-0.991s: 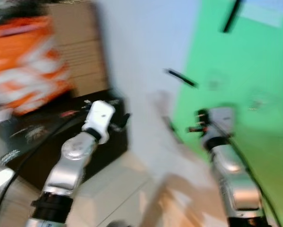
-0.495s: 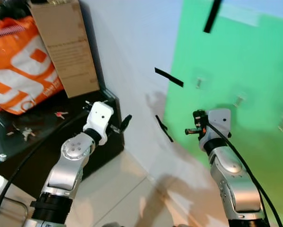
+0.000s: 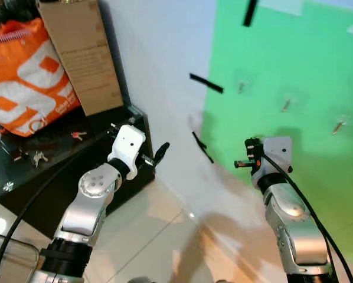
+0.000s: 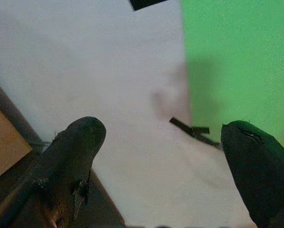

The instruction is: Hang keys on a hook

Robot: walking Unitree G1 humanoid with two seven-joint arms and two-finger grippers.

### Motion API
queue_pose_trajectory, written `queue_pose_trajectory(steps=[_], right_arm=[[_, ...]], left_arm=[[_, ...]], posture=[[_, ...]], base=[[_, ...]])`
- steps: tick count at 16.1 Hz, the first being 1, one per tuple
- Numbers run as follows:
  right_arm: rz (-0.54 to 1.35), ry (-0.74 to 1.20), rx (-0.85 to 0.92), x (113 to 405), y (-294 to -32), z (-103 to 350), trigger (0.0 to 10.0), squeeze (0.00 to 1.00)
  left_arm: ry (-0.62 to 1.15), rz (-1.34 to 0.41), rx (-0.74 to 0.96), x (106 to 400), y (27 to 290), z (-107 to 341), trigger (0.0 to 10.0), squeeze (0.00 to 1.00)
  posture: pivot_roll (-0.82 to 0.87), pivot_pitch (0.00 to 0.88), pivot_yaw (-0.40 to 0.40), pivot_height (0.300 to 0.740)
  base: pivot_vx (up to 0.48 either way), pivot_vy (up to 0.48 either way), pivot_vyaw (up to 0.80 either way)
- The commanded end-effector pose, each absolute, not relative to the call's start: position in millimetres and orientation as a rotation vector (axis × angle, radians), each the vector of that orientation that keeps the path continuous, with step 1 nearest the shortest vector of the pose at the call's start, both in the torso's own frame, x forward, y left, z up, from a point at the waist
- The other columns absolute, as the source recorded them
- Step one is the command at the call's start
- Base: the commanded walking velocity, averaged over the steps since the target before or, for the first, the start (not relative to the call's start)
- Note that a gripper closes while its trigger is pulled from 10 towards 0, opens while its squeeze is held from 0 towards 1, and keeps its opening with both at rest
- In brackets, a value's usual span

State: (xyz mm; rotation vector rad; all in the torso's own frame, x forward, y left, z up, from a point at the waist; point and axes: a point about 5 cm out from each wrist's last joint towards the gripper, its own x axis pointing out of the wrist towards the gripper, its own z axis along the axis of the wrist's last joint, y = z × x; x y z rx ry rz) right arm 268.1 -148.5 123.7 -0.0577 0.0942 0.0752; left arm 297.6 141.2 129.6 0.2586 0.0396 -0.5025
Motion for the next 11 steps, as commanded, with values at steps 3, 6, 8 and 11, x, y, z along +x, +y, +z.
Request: queue_pose_trajectory(steps=[3,6,8,11], right_arm=[[0.089,0.074,-0.056,268.0,-146.0,127.0,10.0,0.0],[0.084,0.079,-0.053,268.6,-146.5,126.6,10.0,0.0],[0.077,0.079,-0.052,268.6,-146.8,126.4,10.0,0.0],[0.067,0.074,-0.048,270.1,-148.3,127.6,10.0,0.0]], left_arm=[[0.049,-0.496,0.268,298.7,145.0,130.5,10.0,0.0],[0.049,-0.496,0.27,299.2,145.4,131.2,10.0,0.0],[0.05,-0.497,0.271,299.6,145.6,131.1,10.0,0.0],[0.043,-0.487,0.278,302.7,145.2,133.0,10.0,0.0]], posture=[[-0.08,0.0,0.05,0.74],[-0.08,0.0,0.052,0.74],[-0.08,0.0,0.052,0.74],[-0.09,0.0,0.064,0.74]], base=[[0.0,0.284,0.0],[0.0,0.328,-0.53],[0.0,0.349,-0.8],[0.0,0.234,-0.53]])
